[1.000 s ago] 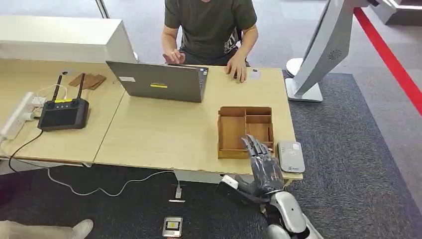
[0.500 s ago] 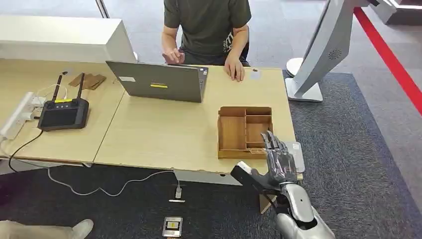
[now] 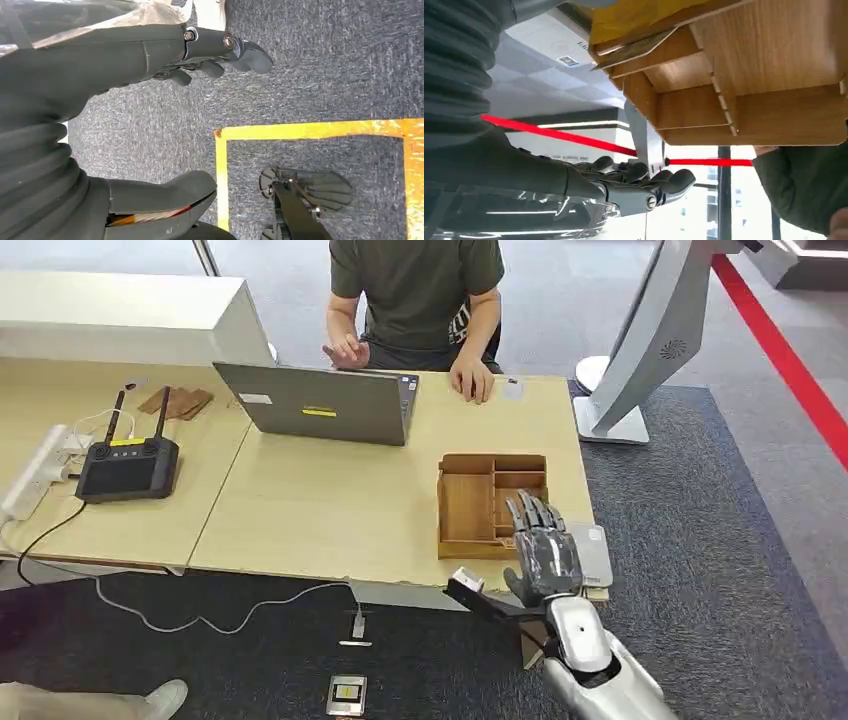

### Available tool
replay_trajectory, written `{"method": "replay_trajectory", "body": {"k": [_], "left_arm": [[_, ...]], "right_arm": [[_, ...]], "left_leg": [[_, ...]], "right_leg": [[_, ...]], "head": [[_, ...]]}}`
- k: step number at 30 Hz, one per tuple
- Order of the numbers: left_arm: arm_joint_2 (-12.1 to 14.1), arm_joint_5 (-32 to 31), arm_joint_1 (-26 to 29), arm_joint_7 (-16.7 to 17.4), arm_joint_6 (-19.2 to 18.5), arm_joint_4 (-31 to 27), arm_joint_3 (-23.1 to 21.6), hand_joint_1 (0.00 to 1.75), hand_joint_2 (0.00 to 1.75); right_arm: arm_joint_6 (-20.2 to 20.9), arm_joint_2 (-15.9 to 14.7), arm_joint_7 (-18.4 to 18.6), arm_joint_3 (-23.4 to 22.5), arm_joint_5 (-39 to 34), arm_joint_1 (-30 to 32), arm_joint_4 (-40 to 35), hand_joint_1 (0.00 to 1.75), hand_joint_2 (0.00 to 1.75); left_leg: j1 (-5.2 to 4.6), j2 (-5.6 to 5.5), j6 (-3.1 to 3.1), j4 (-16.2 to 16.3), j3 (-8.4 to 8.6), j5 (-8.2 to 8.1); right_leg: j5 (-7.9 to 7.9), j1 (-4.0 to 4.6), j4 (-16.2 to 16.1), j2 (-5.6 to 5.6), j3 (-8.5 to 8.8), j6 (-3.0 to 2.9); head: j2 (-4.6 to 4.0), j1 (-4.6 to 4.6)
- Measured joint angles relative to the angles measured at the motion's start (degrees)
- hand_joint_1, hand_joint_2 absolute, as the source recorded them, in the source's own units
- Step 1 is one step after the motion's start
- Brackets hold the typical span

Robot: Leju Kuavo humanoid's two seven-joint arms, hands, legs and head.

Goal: Pass the card to the sensor for recognition and then transmit it.

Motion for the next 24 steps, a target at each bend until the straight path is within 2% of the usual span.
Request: {"method": "replay_trajectory", "body": {"k": [12, 24], "left_arm": [[0.00, -0.76, -0.09, 0.15, -0.04, 0.00, 0.00, 0.00, 1.75], [0.00, -1.75, -0.46, 1.20, -0.07, -0.04, -0.02, 0.00, 1.75]], "right_arm": [[-0.87, 2.38, -0.24, 2.32, -1.03, -2.23, 6.46, 0.00, 1.75], [-1.38, 2.62, 0.24, 2.66, -2.47, -5.29, 12.89, 0.00, 1.75]], "left_leg": [[0.00, 0.01, 0.00, 0.00, 0.00, 0.00], [-0.01, 0.01, 0.00, 0.01, 0.01, 0.00]], "right_leg": [[0.00, 0.00, -0.01, 0.00, -0.01, 0.00], [0.00, 0.00, -0.01, 0.00, -0.02, 0.00]], "head": [[0.00, 0.00], [0.00, 0.00]]}}
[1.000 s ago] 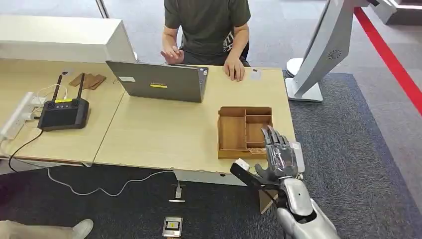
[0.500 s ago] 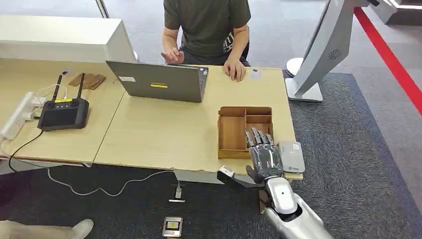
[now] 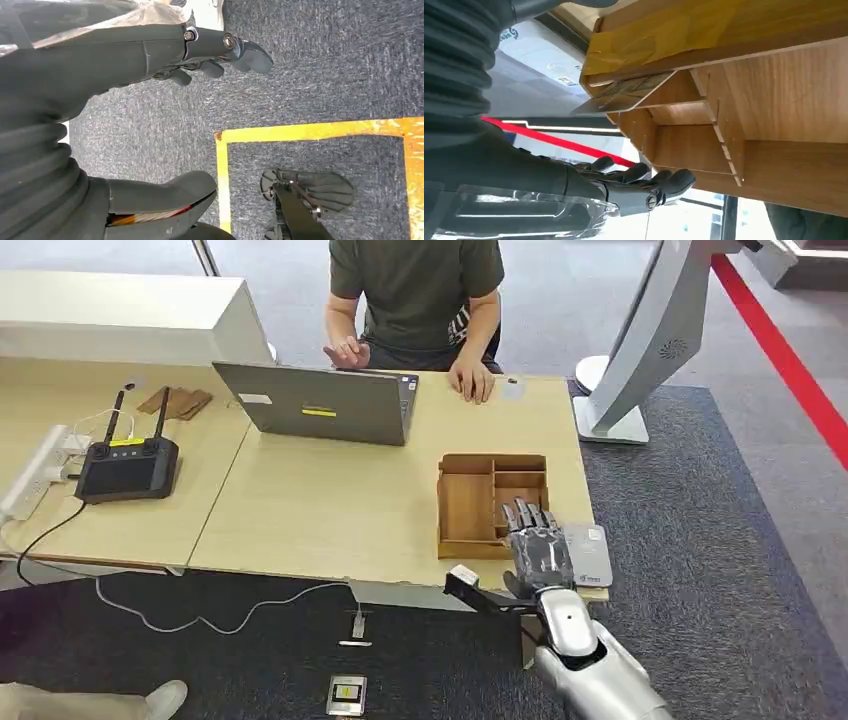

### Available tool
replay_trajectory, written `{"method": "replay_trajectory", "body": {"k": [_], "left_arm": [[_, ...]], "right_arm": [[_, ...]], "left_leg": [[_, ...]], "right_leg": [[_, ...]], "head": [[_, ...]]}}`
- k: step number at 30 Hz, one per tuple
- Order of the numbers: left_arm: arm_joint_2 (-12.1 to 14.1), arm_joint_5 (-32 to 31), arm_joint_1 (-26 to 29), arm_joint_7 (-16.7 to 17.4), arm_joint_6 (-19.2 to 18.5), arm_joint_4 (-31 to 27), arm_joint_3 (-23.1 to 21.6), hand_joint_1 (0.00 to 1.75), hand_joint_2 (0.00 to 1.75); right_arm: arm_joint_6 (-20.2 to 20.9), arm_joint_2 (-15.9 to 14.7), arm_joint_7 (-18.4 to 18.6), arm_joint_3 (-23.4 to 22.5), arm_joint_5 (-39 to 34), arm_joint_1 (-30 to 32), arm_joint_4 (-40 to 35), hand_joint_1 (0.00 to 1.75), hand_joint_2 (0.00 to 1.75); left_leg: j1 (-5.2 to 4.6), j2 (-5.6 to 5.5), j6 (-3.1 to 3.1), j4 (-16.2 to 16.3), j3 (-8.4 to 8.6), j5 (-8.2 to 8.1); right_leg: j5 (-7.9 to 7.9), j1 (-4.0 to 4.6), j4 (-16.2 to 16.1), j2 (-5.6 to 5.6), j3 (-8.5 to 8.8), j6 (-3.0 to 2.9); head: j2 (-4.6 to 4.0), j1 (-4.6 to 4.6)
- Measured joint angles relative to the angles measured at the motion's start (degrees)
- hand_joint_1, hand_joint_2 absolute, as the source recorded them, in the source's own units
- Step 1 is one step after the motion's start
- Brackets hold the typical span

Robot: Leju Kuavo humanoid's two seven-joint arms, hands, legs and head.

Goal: Pass the card to the sensor for recognition and then transmit it.

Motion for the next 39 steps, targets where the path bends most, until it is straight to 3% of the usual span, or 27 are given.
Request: {"method": "replay_trajectory", "body": {"k": [18, 39], "left_arm": [[0.00, 0.37, 0.02, 0.00, 0.61, -0.02, 0.00, 0.00, 1.75], [0.00, 0.79, 0.13, -0.09, 0.68, -0.07, 0.02, 0.00, 1.75]], "right_arm": [[-3.59, 0.24, -1.00, 0.37, 0.31, -2.06, 3.56, 0.00, 1.75], [-4.55, 0.85, -0.98, 1.77, -2.16, -3.88, 7.65, 0.00, 1.75]], "left_leg": [[0.00, 0.00, 0.00, 0.00, 0.00, 0.00], [0.00, -0.01, 0.00, 0.00, 0.00, 0.00]], "right_leg": [[0.00, 0.00, 0.00, 0.00, 0.01, 0.00], [0.00, 0.00, 0.00, 0.00, 0.00, 0.00]], "head": [[0.00, 0.00], [0.00, 0.00]]}}
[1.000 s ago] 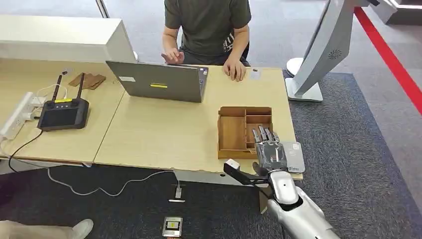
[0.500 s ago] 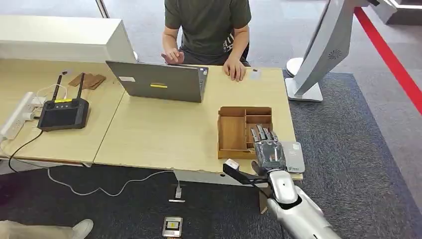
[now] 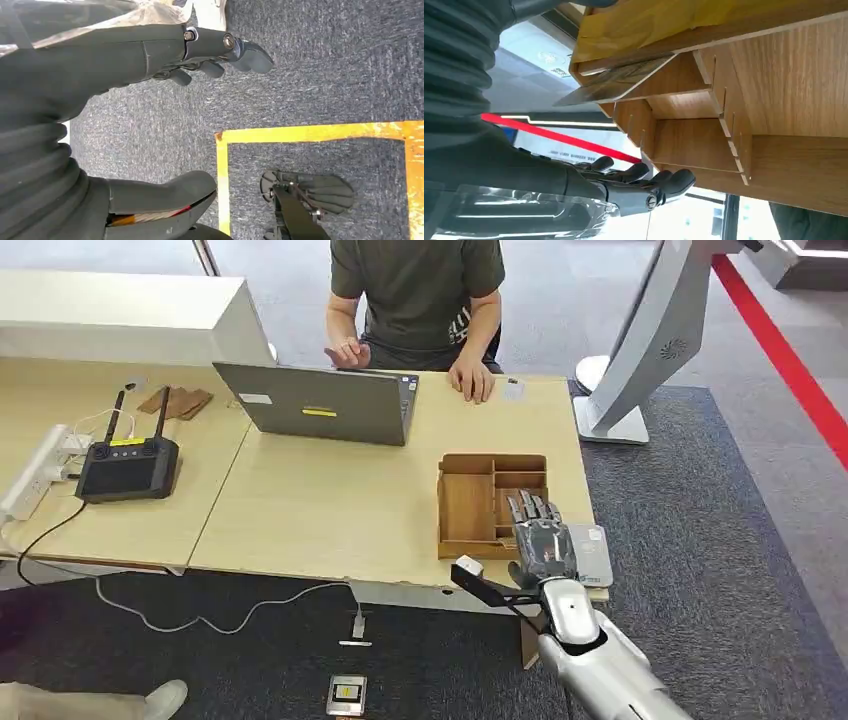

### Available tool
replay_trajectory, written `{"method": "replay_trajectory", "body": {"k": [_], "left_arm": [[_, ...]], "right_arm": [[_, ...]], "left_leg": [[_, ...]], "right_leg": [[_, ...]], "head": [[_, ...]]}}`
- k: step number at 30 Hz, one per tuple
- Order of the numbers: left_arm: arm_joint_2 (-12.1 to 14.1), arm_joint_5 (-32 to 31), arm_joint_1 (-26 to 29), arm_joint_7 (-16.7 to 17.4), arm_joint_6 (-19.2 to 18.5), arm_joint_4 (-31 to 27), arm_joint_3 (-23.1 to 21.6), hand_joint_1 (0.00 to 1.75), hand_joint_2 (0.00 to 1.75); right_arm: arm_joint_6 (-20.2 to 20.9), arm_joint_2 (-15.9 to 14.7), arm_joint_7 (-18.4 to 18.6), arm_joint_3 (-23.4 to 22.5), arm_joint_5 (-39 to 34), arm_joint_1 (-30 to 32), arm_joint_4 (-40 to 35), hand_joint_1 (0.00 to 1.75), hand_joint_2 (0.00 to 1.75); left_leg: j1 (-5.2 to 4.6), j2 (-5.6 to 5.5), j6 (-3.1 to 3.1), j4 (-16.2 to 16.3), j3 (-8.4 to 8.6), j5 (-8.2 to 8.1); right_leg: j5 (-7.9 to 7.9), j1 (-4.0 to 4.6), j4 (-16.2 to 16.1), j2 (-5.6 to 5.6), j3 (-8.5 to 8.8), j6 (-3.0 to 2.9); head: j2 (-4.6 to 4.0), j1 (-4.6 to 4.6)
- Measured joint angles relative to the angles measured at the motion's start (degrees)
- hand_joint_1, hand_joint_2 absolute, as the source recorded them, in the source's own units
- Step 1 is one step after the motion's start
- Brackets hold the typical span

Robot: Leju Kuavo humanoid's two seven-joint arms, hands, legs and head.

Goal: Pass the card to the sensor for recognition and then transmit it.

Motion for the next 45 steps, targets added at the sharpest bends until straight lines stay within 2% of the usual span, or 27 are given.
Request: {"method": "replay_trajectory", "body": {"k": [16, 17, 18, 19, 20, 29, 31, 34, 35, 42, 45], "left_arm": [[0.00, 1.03, 0.34, -0.07, 0.46, -0.04, 0.00, 0.00, 1.75], [0.00, 1.09, 0.35, -0.09, 0.48, -0.06, 0.00, 0.00, 1.75], [0.00, 1.20, 0.36, -0.09, 0.48, -0.07, 0.00, 0.00, 1.75], [0.00, 1.27, 0.40, -0.09, 0.48, -0.07, 0.00, 0.00, 1.75], [0.00, 1.40, 0.41, -0.13, 0.48, -0.07, 0.00, 0.00, 1.75], [0.02, 1.64, 0.53, -0.13, 0.50, -0.11, 0.00, 0.00, 1.75], [0.02, 1.70, 0.58, -0.13, 0.50, -0.13, 0.00, 0.00, 1.75], [0.02, 1.88, 0.60, -0.13, 0.64, -0.15, 0.00, 0.00, 1.75], [0.02, 1.99, 0.61, -0.13, 0.70, -0.15, 0.00, 0.00, 1.75], [0.04, 2.49, 0.70, -0.13, 0.98, -0.22, 0.00, 0.00, 1.75], [0.07, 2.64, 0.75, -0.13, 1.01, -0.26, 0.00, 0.00, 1.75]], "right_arm": [[1.27, -0.20, 1.36, 0.64, -1.22, -0.02, -0.66, 0.00, 1.75], [1.74, -0.28, 1.64, 0.68, -1.40, 0.00, -0.96, 0.37, 1.75], [2.14, -0.35, 1.92, 0.68, -1.64, 0.04, -1.23, 0.87, 1.75], [2.54, -0.39, 2.25, 0.68, -1.86, 0.09, -1.55, 1.61, 1.75], [2.88, -0.44, 2.34, 0.68, -2.12, 0.14, -1.90, 1.66, 1.75], [4.37, -1.16, 3.04, 0.68, -2.86, 0.81, -4.24, 1.75, 1.75], [4.52, -1.31, 3.19, 0.70, -2.86, 0.92, -4.66, 1.71, 1.75], [4.61, -1.55, 3.54, 0.68, -2.86, 0.95, -5.27, 1.75, 1.75], [4.70, -1.68, 3.65, 0.68, -2.86, 1.01, -5.53, 1.69, 1.75], [4.98, -2.67, 4.76, 0.66, -2.82, 1.57, -7.91, 1.75, 1.75], [4.90, -3.24, 5.09, 0.44, -2.84, 1.89, -9.94, 1.71, 1.75]], "left_leg": [[0.00, 0.01, 0.00, 0.00, 0.00, 0.00], [0.00, 0.00, 0.00, 0.00, 0.00, 0.00], [0.00, 0.00, 0.00, 0.00, 0.00, 0.00], [0.00, 0.00, 0.00, 0.00, 0.00, 0.00], [0.00, 0.01, 0.00, 0.00, 0.00, 0.00], [0.00, 0.00, 0.00, 0.00, 0.00, 0.00], [0.00, 0.01, 0.00, 0.00, 0.00, 0.00], [0.00, 0.01, 0.00, 0.00, 0.00, 0.00], [0.00, 0.00, 0.00, 0.00, 0.00, 0.00], [0.00, 0.01, 0.00, 0.00, 0.00, 0.00], [0.00, 0.01, 0.00, 0.00, 0.00, 0.00]], "right_leg": [[0.00, 0.00, 0.00, 0.00, 0.00, 0.00], [0.00, 0.00, 0.00, 0.00, 0.00, 0.00], [0.00, 0.00, 0.00, 0.00, -0.01, 0.00], [0.00, 0.00, 0.00, 0.00, -0.01, 0.00], [0.00, 0.00, 0.00, 0.00, -0.01, 0.00], [0.00, 0.00, 0.00, 0.00, -0.01, 0.00], [0.00, 0.00, 0.00, 0.00, -0.02, 0.00], [0.00, 0.00, 0.00, 0.00, -0.01, 0.00], [0.00, 0.00, 0.00, 0.00, -0.01, 0.00], [0.00, 0.00, 0.00, 0.00, -0.01, 0.00], [0.00, 0.00, 0.00, 0.00, -0.01, 0.00]], "head": [[0.00, 0.00], [0.00, 0.00], [0.00, 0.00], [0.00, 0.00], [0.00, 0.00], [0.00, 0.00], [0.00, 0.00], [0.00, 0.00], [0.00, 0.00], [0.00, 0.00], [0.00, 0.00]]}}
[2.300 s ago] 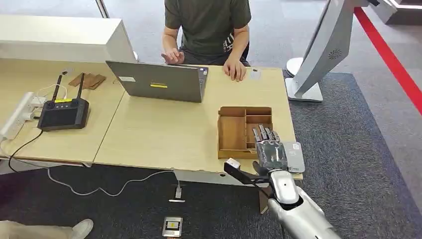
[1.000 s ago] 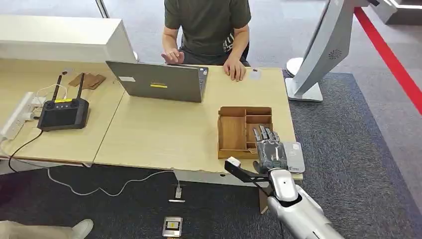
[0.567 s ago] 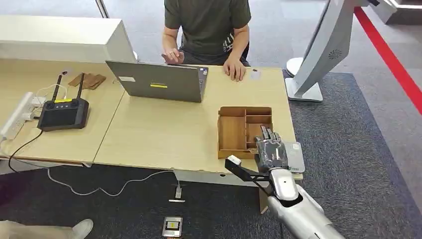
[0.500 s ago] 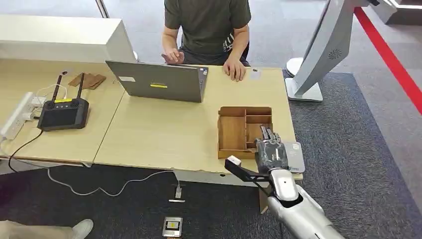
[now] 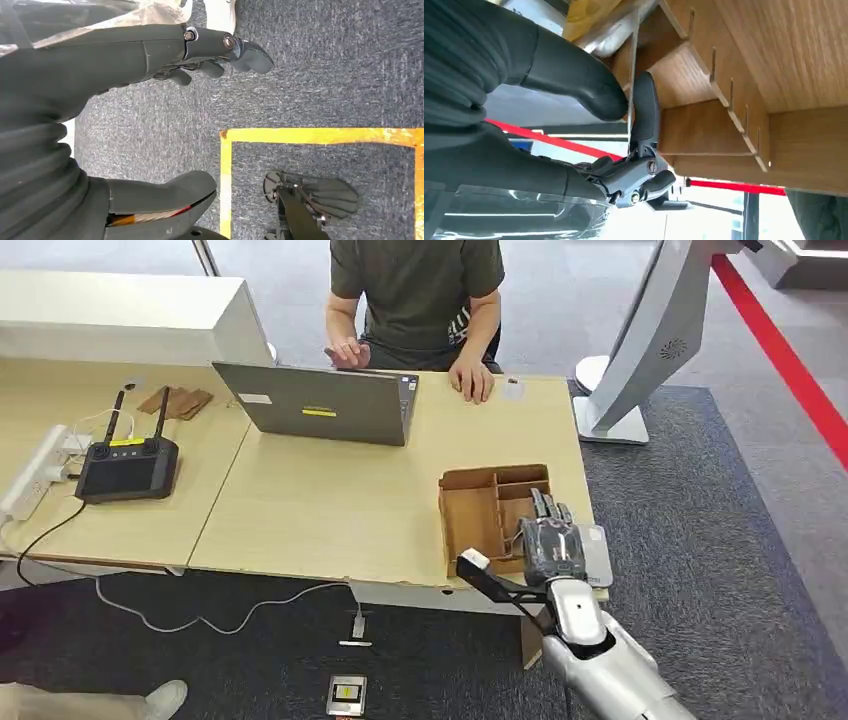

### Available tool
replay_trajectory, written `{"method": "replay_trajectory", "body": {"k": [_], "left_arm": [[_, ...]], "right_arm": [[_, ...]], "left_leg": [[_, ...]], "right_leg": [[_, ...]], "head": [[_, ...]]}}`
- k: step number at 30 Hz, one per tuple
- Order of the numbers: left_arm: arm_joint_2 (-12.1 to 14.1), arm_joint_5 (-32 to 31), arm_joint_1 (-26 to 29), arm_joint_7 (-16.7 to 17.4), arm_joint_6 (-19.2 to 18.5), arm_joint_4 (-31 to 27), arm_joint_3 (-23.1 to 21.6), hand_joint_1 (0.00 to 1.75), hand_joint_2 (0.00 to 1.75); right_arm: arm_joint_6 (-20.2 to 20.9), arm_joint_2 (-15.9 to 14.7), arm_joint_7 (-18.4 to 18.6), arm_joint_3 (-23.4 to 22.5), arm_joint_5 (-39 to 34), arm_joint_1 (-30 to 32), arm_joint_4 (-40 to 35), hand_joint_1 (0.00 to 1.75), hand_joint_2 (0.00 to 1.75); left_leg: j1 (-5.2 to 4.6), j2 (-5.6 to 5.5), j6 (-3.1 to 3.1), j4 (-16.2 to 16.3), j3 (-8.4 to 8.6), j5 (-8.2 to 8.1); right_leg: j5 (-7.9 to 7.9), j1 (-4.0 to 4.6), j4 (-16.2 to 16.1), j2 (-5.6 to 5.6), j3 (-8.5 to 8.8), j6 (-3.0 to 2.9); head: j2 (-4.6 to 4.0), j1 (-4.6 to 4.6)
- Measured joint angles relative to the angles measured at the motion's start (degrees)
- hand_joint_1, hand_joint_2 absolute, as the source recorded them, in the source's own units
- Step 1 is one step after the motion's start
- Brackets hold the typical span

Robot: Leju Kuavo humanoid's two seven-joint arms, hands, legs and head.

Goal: Pass the card to the sensor for recognition and then transmit it.

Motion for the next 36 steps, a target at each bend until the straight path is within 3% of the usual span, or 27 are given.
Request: {"method": "replay_trajectory", "body": {"k": [10, 17, 27, 36], "left_arm": [[0.04, 0.17, 0.17, -0.20, 0.09, -0.09, 0.00, 0.00, 1.75], [0.02, -1.90, -0.82, 1.07, -0.83, -0.17, -0.22, 0.00, 1.75], [-0.48, -5.58, -3.38, 3.28, -2.91, -0.20, -1.25, 0.00, 1.75], [-1.29, -6.67, -4.64, 3.93, -3.10, -0.20, -1.73, 0.00, 1.75]], "right_arm": [[0.09, -2.08, 1.10, -1.80, 0.55, 0.24, -11.31, 1.64, 1.75], [1.48, -2.34, 0.81, -3.17, 1.05, -0.65, -16.81, 1.75, 1.75], [5.95, 0.68, -1.29, -3.74, -2.45, -5.61, -16.11, 1.75, 1.75], [4.11, 4.09, -3.85, -4.81, -5.42, -8.49, -11.67, 1.75, 1.75]], "left_leg": [[0.00, 0.00, 0.00, 0.00, 0.00, 0.00], [0.00, 0.01, 0.00, 0.00, 0.00, 0.01], [0.00, 0.01, 0.00, 0.00, 0.00, 0.03], [0.00, 0.00, -0.01, 0.00, -0.01, 0.02]], "right_leg": [[0.00, 0.00, 0.00, 0.00, 0.00, 0.00], [0.02, 0.00, 0.01, 0.00, 0.02, 0.00], [0.04, 0.00, 0.04, 0.00, 0.02, -0.01], [0.03, 0.00, 0.04, 0.00, 0.00, 0.00]], "head": [[0.00, 0.00], [0.00, 0.00], [0.00, 0.00], [0.00, 0.00]]}}
